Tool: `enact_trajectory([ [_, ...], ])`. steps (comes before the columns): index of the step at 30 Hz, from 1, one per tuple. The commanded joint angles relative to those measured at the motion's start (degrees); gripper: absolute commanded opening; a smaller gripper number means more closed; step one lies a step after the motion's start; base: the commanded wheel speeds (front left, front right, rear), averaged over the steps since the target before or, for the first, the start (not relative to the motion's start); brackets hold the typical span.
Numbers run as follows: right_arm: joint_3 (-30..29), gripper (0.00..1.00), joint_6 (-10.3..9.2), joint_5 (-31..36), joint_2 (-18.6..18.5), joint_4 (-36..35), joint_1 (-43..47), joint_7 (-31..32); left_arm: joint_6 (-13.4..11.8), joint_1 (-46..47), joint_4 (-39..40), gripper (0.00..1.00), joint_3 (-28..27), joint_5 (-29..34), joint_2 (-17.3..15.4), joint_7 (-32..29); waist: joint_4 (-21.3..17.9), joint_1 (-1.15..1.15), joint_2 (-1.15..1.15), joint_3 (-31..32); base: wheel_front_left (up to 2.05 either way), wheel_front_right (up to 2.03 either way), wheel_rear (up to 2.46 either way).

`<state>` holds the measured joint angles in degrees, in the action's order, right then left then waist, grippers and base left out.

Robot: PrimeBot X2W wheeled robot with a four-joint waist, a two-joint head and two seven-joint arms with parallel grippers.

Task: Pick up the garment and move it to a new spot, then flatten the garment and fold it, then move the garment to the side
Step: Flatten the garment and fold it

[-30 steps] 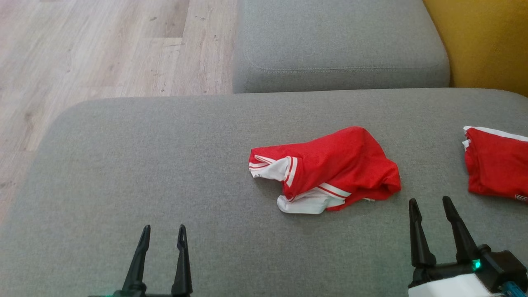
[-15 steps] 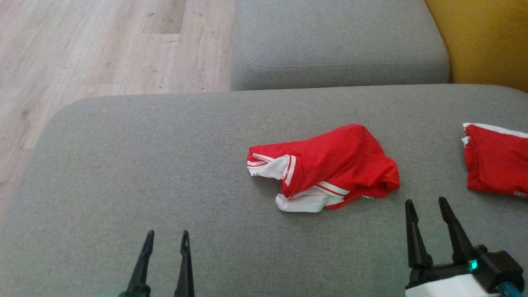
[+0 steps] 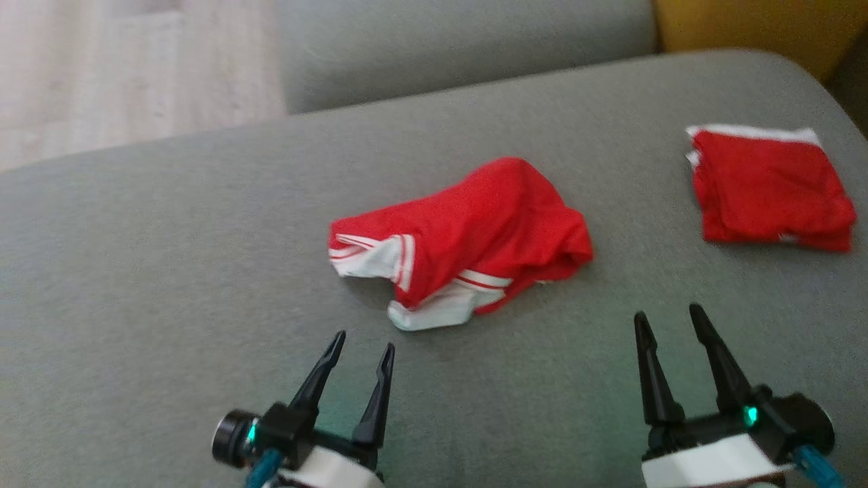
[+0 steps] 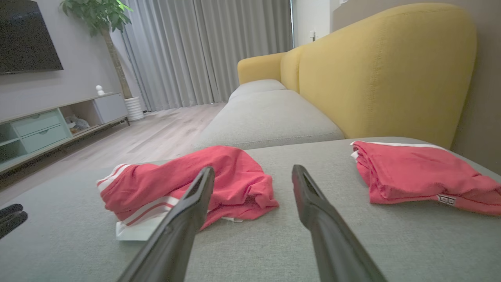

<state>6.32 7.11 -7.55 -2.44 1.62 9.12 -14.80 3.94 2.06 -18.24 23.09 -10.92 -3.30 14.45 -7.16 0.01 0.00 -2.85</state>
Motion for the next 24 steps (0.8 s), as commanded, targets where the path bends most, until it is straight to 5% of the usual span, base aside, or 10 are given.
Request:
enact_trajectory([
  [1,1.4,1.0,0.37,0.3,-0.4,-2.1,-2.9,-0.2,0.1,2.6,1.1,1.0,-1.3,-0.2,0.4,0.5,-3.6,-0.01,0.0,-3.0,0.0,0.0,0.0],
  [9,1.2,1.0,0.37,0.4,-0.4,-2.5,-3.7,-0.2,0.2,8.3,-3.0,1.0,-2.6,-1.5,0.4,0.5,-9.5,-0.01,0.0,-5.1,0.0,0.0,0.0],
  [18,1.5,1.0,0.37,1.0,-0.4,-2.6,-3.9,-0.2,-0.2,8.7,-1.9,1.0,-7.5,1.2,0.3,0.5,-11.6,-0.01,0.0,-5.8,0.0,0.0,0.0],
  [19,1.5,1.0,0.37,1.0,-0.4,-2.6,-3.9,-0.2,-0.1,8.5,-1.7,0.84,-7.8,1.5,0.3,0.5,-11.6,-0.01,0.0,-5.9,0.0,0.0,0.0],
  [20,1.4,1.0,0.37,1.1,-0.4,-2.6,-3.8,-0.2,0.1,8.3,-1.5,0.43,-8.0,1.9,0.2,0.5,-11.7,-0.01,0.0,-5.8,0.0,0.0,0.0],
  [21,1.4,1.0,0.37,1.1,-0.4,-2.6,-3.8,-0.2,0.3,8.2,-1.3,0.14,-8.2,2.2,0.2,0.5,-11.7,-0.01,0.0,-5.8,0.0,0.0,0.0],
  [22,1.4,1.0,0.37,1.2,-0.4,-2.6,-3.8,-0.2,0.6,8.1,-1.2,0.0,-8.3,2.5,0.2,0.5,-11.7,-0.01,0.0,-5.8,0.0,0.0,0.0],
  [24,1.6,1.0,0.37,1.3,-0.4,-2.5,-3.7,-0.2,1.1,8.0,-0.9,0.0,-8.3,3.1,0.1,0.5,-11.7,-0.01,0.0,-5.6,0.0,0.0,0.0],
])
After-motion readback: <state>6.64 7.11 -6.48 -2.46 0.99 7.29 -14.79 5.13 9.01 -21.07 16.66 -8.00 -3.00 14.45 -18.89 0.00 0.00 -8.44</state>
